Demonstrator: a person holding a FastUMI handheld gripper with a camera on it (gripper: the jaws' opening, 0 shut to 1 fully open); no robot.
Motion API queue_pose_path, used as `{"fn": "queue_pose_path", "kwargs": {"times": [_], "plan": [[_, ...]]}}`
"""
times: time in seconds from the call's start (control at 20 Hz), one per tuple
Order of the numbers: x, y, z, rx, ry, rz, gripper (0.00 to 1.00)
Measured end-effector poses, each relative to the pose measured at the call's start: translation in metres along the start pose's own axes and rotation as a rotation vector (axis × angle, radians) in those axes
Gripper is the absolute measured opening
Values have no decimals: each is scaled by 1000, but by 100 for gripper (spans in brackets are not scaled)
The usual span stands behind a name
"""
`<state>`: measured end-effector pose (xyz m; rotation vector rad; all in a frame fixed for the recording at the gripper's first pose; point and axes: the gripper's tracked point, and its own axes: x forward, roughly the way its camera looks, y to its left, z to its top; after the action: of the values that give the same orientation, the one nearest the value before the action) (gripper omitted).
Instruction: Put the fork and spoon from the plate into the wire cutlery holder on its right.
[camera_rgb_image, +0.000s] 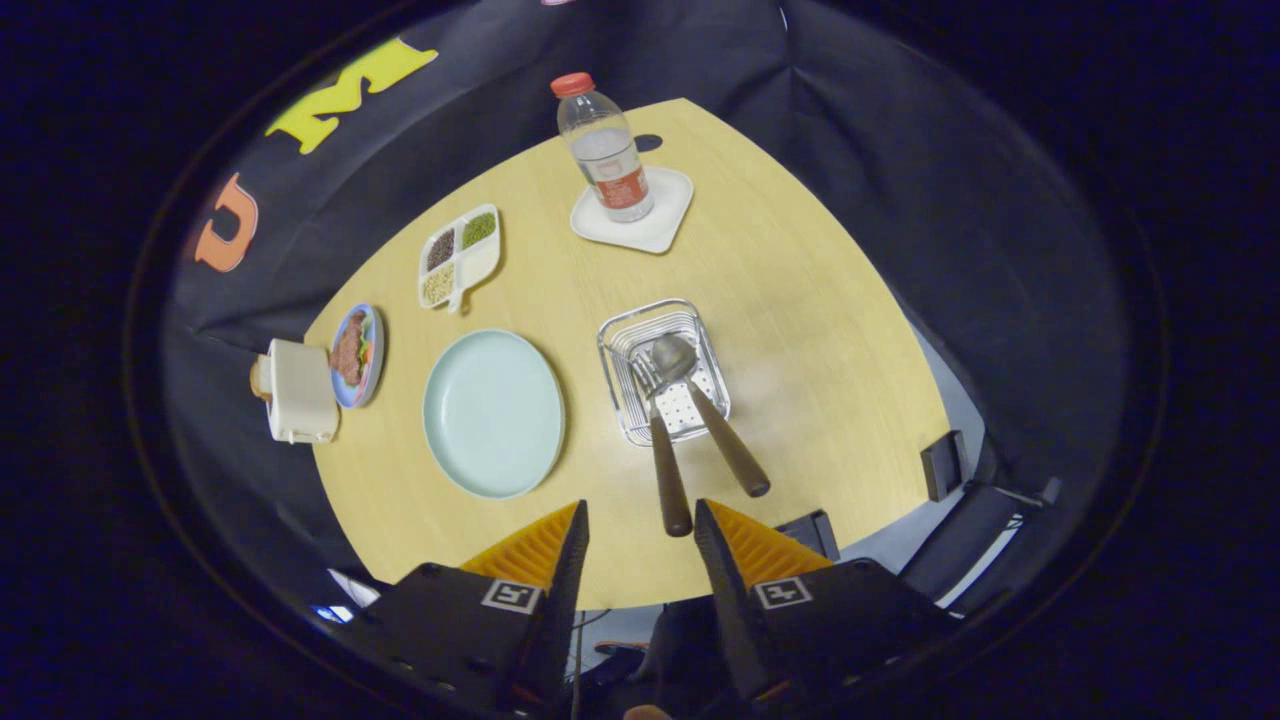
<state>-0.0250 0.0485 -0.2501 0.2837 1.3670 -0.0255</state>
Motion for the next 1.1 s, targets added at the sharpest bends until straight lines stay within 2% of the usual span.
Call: {"fn": "queue_pose_path", "kwargs": {"times": [0.1,0.3,0.45,0.65,0.85,1.1], "plan": [[-2,3,4,-17,-25,-6,82],[-17,11,21,-61,-114,-25,96],[-51,28,47,-105,-275,-18,97],[-124,61,80,-193,-562,20,97],[-190,89,80,-245,-808,81,97],[-247,108,74,-288,-1093,142,96]]}}
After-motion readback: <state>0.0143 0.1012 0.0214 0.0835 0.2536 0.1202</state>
